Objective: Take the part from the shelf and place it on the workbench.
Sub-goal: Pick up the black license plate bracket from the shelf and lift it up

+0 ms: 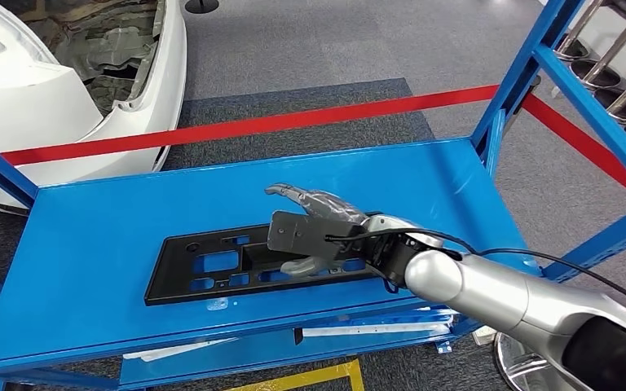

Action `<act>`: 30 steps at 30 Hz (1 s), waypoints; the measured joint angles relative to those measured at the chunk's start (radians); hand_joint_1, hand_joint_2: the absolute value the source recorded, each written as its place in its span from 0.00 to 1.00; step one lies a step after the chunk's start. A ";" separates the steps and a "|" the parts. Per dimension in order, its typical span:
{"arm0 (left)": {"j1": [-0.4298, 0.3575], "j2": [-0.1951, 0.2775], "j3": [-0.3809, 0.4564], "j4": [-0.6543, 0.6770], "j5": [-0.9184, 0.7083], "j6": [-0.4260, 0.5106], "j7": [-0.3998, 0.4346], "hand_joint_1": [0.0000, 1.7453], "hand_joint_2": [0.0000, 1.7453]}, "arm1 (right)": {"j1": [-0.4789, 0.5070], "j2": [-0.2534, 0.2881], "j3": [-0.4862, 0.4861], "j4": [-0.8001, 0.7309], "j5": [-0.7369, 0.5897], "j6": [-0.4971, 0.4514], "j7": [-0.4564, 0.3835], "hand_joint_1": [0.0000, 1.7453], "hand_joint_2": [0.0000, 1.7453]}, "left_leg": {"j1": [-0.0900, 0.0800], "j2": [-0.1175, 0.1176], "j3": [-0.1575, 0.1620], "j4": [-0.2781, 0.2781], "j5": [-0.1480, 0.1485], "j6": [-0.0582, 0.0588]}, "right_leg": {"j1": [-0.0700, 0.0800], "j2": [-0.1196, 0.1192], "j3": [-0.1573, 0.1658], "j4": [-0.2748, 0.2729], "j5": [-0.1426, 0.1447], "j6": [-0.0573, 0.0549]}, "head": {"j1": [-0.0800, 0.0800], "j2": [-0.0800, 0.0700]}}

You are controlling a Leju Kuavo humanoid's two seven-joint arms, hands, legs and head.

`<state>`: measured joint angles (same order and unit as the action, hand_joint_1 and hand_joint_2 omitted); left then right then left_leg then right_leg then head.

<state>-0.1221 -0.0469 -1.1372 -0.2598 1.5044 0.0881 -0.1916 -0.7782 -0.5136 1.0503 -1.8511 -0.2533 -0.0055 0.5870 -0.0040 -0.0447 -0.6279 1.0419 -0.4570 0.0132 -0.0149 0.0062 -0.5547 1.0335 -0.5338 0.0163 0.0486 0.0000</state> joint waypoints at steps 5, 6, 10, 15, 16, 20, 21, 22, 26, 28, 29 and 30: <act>0.005 0.000 0.000 0.000 0.003 -0.001 0.000 0.00 0.00 | -0.043 -0.008 0.036 0.033 0.151 0.062 0.099 0.00 1.00 | 0.000 0.000 0.001 0.000 0.000 0.000 | 0.000 0.000 0.001 -0.001 0.000 0.000 | 0.000 0.000; 0.005 0.000 0.000 0.000 0.003 -0.002 0.000 0.00 0.00 | -0.051 -0.014 0.045 0.038 0.176 0.092 0.105 0.00 1.00 | 0.000 0.000 0.001 0.000 0.000 0.000 | 0.000 0.000 0.001 -0.001 0.000 0.000 | 0.000 0.000; 0.004 0.000 0.000 0.000 -0.001 -0.002 -0.003 0.00 0.00 | -0.088 -0.042 0.089 0.050 0.184 0.253 0.110 0.00 1.00 | 0.000 0.000 0.001 0.000 0.000 0.000 | 0.000 0.001 0.001 -0.002 0.001 0.001 | 0.000 0.000; 0.002 0.000 0.000 0.000 -0.003 0.005 -0.010 0.00 0.00 | -0.155 -0.068 0.162 0.053 0.082 0.331 0.110 0.00 1.00 | 0.000 0.000 0.001 0.000 0.000 0.000 | 0.000 0.001 0.001 -0.002 0.001 0.001 | 0.000 0.000; 0.002 0.000 0.000 0.000 -0.002 0.007 -0.011 0.00 0.00 | -0.170 -0.070 0.178 0.054 0.055 0.326 0.110 0.00 1.00 | 0.000 0.001 0.001 0.000 0.000 0.000 | 0.000 0.001 0.001 -0.002 0.001 0.001 | 0.000 0.000; 0.002 0.000 -0.001 -0.002 0.002 0.014 -0.013 0.00 0.00 | -0.216 -0.073 0.241 0.053 -0.035 0.306 0.110 0.00 1.00 | 0.000 0.001 0.002 0.000 0.000 0.000 | 0.000 0.001 0.001 -0.002 0.001 0.001 | 0.000 0.000; 0.002 0.000 -0.001 -0.003 0.002 0.014 -0.013 0.00 0.00 | -0.224 -0.073 0.254 0.052 -0.047 0.303 0.110 0.00 1.00 | 0.000 0.001 0.002 0.000 0.000 0.000 | 0.000 0.001 0.002 -0.002 0.001 0.001 | 0.000 0.000; 0.002 0.000 -0.001 -0.003 0.002 0.014 -0.014 0.00 0.00 | -0.230 -0.073 0.266 0.051 -0.056 0.302 0.110 0.00 1.00 | 0.000 0.001 0.002 0.000 0.000 0.000 | 0.000 0.001 0.002 -0.002 0.001 0.001 | 0.000 0.000; 0.002 0.000 -0.001 -0.006 0.003 0.014 -0.015 0.00 0.00 | -0.240 -0.072 0.299 0.046 -0.077 0.303 0.105 0.00 1.00 | 0.001 0.001 0.002 0.000 0.000 0.000 | 0.000 0.001 0.002 -0.002 0.001 0.001 | 0.000 0.000; 0.002 0.000 -0.001 -0.006 0.004 0.015 -0.017 0.00 0.00 | -0.238 -0.068 0.310 0.042 -0.082 0.309 0.091 0.00 1.00 | 0.001 0.001 0.003 0.000 0.000 0.000 | 0.000 0.001 0.003 -0.002 0.001 0.001 | 0.000 0.000; 0.002 0.000 -0.001 -0.006 0.005 0.015 -0.018 0.00 0.00 | -0.237 -0.065 0.315 0.041 -0.078 0.313 0.082 0.00 1.00 | 0.001 0.001 0.003 0.000 0.000 0.000 | 0.000 0.001 0.003 -0.002 0.001 0.001 | 0.000 0.000; 0.002 0.000 -0.001 -0.006 0.007 0.015 -0.018 0.00 0.00 | -0.235 -0.060 0.319 0.040 -0.071 0.316 0.073 0.00 1.00 | 0.000 0.001 0.003 0.000 0.000 0.000 | 0.000 0.001 0.003 -0.002 0.001 0.001 | 0.000 0.000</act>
<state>-0.1196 -0.0472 -1.1379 -0.2661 1.5115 0.1031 -0.2101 -1.0134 -0.5734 1.3697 -1.8107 -0.3247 0.3109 0.6602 -0.0035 -0.0440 -0.6252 1.0421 -0.4572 0.0129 -0.0148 0.0075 -0.5519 1.0315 -0.5329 0.0172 0.0486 0.0000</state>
